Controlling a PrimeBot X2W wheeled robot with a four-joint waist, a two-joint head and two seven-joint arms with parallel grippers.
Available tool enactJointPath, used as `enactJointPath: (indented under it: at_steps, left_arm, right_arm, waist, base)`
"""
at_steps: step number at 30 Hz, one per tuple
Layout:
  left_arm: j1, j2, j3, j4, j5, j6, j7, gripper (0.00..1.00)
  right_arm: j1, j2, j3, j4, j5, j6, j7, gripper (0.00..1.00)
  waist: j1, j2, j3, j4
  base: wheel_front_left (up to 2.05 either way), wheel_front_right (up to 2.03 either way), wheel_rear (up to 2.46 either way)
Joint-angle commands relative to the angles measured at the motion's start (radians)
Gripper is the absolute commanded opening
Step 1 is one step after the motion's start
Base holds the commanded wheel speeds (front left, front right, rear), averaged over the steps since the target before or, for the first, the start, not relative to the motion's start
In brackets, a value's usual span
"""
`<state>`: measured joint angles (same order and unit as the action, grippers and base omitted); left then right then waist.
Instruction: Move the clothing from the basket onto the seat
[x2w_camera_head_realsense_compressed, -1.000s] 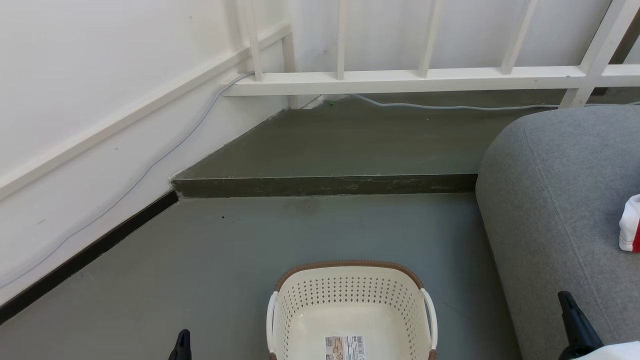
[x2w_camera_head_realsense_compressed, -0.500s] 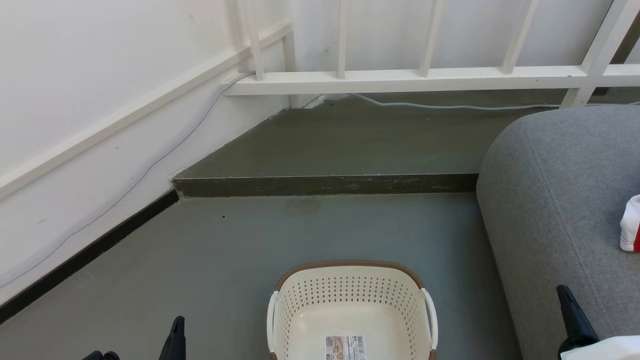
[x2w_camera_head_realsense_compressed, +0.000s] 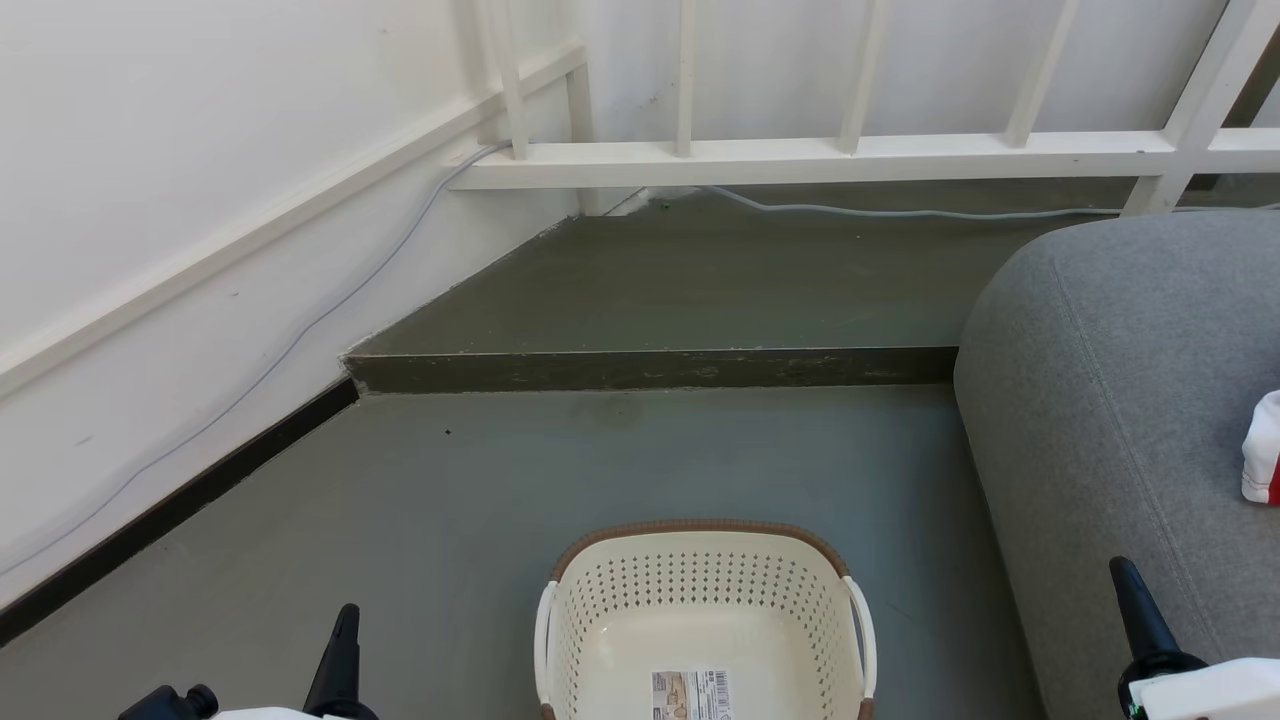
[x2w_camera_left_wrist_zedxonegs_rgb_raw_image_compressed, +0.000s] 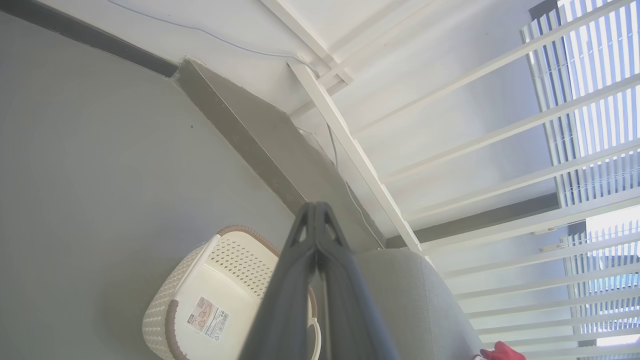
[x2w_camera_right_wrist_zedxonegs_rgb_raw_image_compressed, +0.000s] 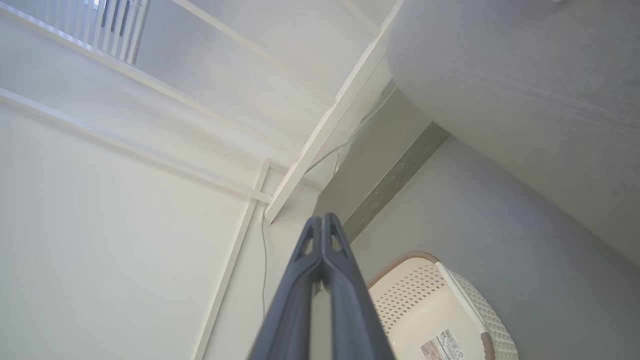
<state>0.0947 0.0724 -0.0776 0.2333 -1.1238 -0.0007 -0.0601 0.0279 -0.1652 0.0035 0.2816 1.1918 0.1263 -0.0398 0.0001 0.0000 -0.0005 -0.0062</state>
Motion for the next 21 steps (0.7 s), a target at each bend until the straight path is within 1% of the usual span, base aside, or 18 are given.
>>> enactJointPath:
  at_steps: [1,21]
  left_arm:
    - [-0.058,0.009,0.032,-0.021,-0.033,-0.016,0.009,0.0]
    - [-0.118,0.009,0.081,-0.008,-0.24,-0.064,0.064,0.0]
  right_arm:
    - [-0.051,-0.011,-0.001,-0.028,0.028,0.003,0.011,0.0]
    - [-0.086,0.039,-0.046,-0.032,0.196,0.004,0.068,0.0]
  waist:
    - [-0.0001,0.0,0.0,0.0]
    - [-0.0001,0.0,0.002,0.003]
  base:
    - [0.0,0.0,0.0]
    - [0.0,0.0,0.0]
